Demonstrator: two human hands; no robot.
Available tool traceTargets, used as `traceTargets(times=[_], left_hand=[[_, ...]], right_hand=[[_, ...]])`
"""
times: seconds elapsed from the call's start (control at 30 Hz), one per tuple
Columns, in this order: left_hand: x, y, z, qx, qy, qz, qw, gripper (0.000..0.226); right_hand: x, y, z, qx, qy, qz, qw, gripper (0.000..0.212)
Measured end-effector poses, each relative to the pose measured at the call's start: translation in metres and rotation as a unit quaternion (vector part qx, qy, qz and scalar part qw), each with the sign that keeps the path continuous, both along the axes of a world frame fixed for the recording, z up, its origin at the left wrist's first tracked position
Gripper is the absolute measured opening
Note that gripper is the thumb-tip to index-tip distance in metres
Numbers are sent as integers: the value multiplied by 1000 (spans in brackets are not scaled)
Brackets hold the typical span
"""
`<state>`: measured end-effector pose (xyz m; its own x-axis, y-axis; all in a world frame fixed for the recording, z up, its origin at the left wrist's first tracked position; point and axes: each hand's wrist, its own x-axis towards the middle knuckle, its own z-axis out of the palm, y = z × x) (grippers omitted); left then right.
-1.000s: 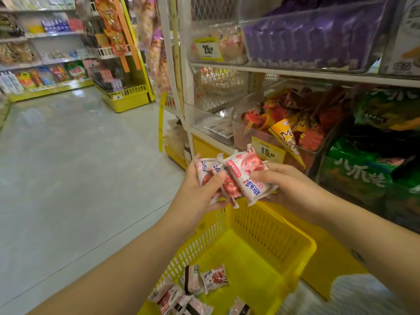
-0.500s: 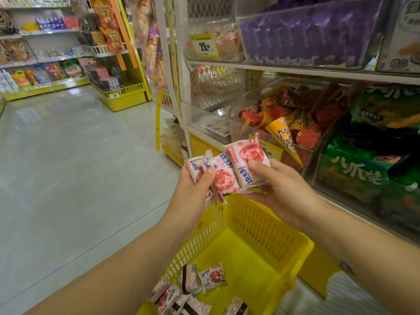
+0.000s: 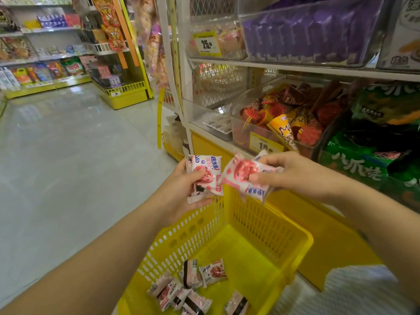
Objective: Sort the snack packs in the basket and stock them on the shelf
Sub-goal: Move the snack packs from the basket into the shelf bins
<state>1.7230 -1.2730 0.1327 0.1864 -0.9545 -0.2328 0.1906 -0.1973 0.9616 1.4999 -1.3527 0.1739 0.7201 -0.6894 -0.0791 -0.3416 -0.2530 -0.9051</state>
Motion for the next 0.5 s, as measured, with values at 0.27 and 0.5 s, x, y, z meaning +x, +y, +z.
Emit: traceTargets(times=[0.27,0.5], left_hand=[[-17,9,-4,-16,-196,-178,964,37],[-20,8,-9,-50,-211,-189,958,90]], right_hand=[[8,14,-9,-95,123,85,984,28],[13,16,-22,-122,77,-28,989,50]])
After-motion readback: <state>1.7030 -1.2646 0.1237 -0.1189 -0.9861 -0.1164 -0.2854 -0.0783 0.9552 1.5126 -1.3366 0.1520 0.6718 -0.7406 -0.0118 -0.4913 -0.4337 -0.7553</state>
